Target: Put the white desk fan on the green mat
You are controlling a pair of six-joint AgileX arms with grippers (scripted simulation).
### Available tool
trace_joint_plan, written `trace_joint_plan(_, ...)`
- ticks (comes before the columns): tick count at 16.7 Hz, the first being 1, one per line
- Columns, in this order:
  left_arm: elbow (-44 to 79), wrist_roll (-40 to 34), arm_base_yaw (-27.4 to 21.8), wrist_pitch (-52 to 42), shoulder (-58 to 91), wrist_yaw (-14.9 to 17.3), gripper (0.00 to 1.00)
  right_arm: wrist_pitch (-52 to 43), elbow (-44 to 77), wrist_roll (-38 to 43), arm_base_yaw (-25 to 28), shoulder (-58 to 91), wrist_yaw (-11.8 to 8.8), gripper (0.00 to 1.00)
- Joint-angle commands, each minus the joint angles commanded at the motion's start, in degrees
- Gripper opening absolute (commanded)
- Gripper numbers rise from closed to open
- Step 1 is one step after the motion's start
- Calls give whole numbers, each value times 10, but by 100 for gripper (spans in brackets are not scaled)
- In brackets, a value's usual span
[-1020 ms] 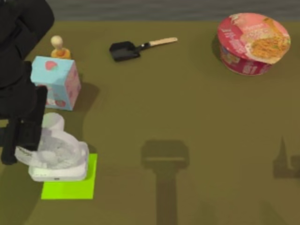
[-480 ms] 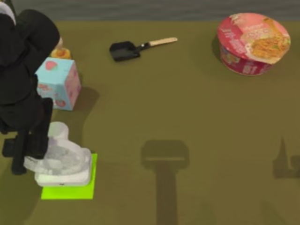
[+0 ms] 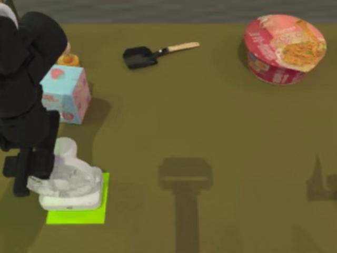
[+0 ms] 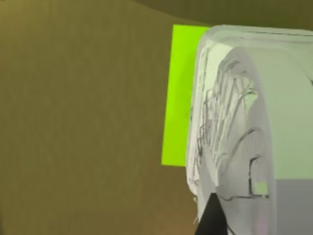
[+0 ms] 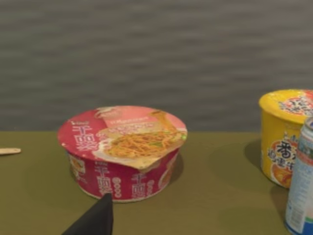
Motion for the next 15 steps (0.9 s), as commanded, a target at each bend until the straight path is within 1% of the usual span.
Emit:
trace_joint_plan(9, 0, 0, 0, 0, 0, 0, 98, 0, 0, 0, 0, 0, 0, 100)
trace_joint_plan(10, 0, 0, 0, 0, 0, 0, 100, 0, 0, 0, 0, 0, 0, 100)
trace_joint_plan(15, 0, 0, 0, 0, 0, 0, 100, 0, 0, 0, 0, 0, 0, 100)
